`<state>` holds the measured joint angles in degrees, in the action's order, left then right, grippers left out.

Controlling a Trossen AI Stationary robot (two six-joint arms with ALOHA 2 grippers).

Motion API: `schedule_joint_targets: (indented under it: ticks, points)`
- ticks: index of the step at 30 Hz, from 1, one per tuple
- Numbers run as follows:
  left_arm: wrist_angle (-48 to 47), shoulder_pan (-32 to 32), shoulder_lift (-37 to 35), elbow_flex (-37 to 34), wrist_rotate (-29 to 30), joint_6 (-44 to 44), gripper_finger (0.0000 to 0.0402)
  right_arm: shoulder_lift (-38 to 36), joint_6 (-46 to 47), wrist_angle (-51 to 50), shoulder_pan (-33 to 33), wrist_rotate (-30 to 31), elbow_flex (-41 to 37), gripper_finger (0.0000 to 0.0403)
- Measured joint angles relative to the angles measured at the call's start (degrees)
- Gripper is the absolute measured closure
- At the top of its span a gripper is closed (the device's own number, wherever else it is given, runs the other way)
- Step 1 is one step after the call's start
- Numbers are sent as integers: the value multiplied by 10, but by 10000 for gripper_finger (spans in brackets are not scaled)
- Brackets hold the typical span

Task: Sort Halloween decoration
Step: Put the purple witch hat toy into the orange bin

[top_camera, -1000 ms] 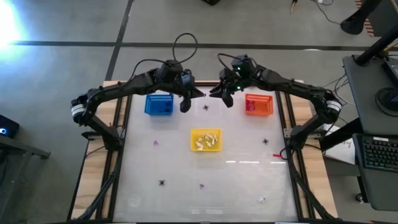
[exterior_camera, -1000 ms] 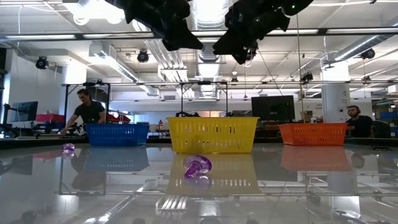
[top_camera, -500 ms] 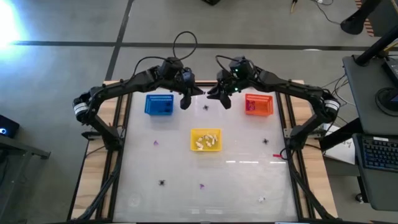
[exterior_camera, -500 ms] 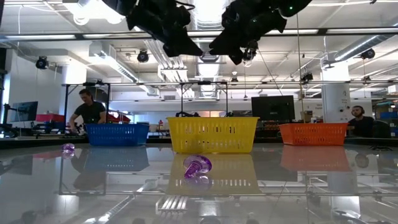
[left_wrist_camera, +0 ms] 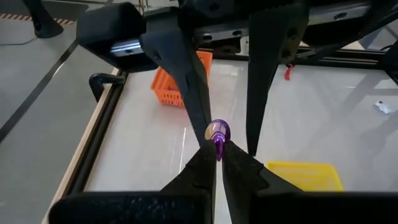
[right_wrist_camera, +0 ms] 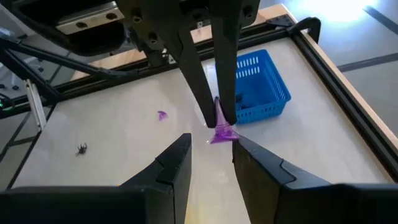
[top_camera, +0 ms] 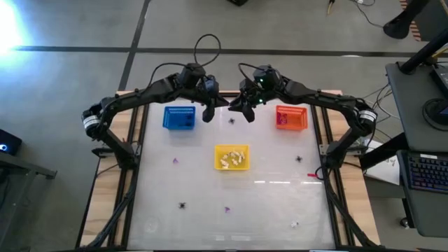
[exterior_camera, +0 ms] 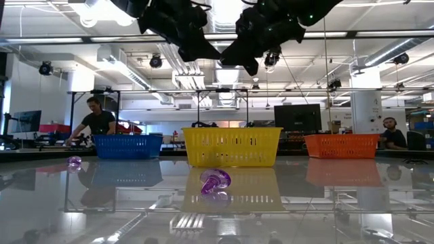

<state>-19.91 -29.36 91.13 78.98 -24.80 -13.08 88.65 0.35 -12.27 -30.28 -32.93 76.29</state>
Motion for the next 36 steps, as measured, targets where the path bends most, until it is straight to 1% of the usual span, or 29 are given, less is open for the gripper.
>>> schedule_joint_targets:
  ticks: [8,14,22,33,36]
  points:
    - [-4,0,0,0,0,-10,401,8,5,14,0,1,2,305]
    - [-4,0,0,0,1,-13,401,8,6,14,-1,1,21,303]
    - [-8,-5,0,0,-1,-15,401,8,11,-5,-1,2,21,326]
    - [-6,-8,0,-1,-12,-15,401,9,25,-15,-1,3,21,312]
    - [-6,-8,0,0,-12,-15,401,9,19,-13,-1,17,21,314]
